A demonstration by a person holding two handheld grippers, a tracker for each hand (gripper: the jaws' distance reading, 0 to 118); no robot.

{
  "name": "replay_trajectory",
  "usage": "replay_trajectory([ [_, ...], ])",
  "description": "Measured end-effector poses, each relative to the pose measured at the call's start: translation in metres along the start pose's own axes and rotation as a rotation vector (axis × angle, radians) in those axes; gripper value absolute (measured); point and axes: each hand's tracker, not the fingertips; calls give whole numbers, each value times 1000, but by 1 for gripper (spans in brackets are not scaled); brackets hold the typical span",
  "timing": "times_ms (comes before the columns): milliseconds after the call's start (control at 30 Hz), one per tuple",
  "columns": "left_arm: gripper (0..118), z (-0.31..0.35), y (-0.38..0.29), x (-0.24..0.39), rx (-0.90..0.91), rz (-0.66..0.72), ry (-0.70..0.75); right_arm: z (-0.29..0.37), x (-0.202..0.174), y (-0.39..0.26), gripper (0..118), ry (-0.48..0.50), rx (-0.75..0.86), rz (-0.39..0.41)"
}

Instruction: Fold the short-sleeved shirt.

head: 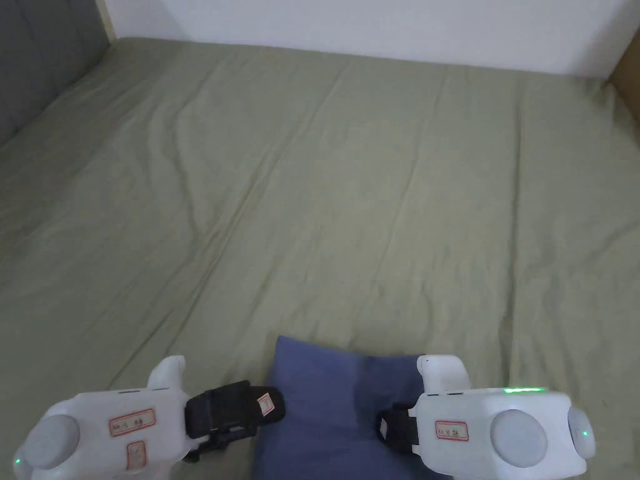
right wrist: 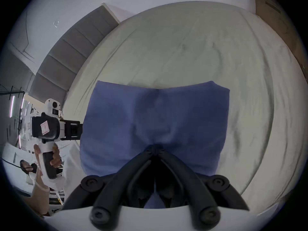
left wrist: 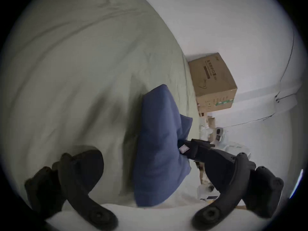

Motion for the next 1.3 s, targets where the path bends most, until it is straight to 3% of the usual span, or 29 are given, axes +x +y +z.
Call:
replay_trajectory([
  [100, 118, -24, 8, -8, -55, 84, -102, 0, -4, 1, 0, -14, -4, 20],
  [267, 117, -54, 12, -6, -117, 88, -223, 0, -6, 2, 0, -23, -13, 34],
  [300, 112, -58, 12, -4, -130, 69, -242, 0, -5, 2, 0, -22, -14, 33],
  [333, 86, -60, 11, -3, -136, 68, -246, 0, -5, 2, 0, -21, -15, 30],
  [367, 32, -61, 11, -1, -148, 37, -200, 0, -5, 2, 0, -24, -17, 28],
  [400, 24, -62, 12, -2, -156, -2, -149, 1, -5, 2, 0, -22, -17, 25],
  [467, 24, -66, 12, -13, -186, -11, -57, 3, -4, 4, 0, -32, -19, 24],
  [533, 24, -55, 16, -7, -183, 33, -136, 8, -6, 3, 0, -16, -15, 26],
  [700, 24, -17, 39, 7, -180, -123, 8, 19, -19, 7, 0, -31, 12, 57],
  [767, 24, 9, 55, 6, -158, -192, 85, 21, -20, 9, 0, 9, 27, 35],
  [967, 24, 97, 116, -7, -62, -286, 500, 13, -11, 5, 0, 33, 26, -59],
  [1200, 24, 149, 194, -44, -185, -544, 1237, 4, -4, 1, 0, -5, -7, -95],
  [1267, 25, 153, 213, -64, -242, -552, 1369, 2, 0, 0, 0, -2, -4, -112],
  [1300, 33, 155, 220, -71, -232, -545, 1417, 3, 1, 0, 0, -2, -3, -116],
])
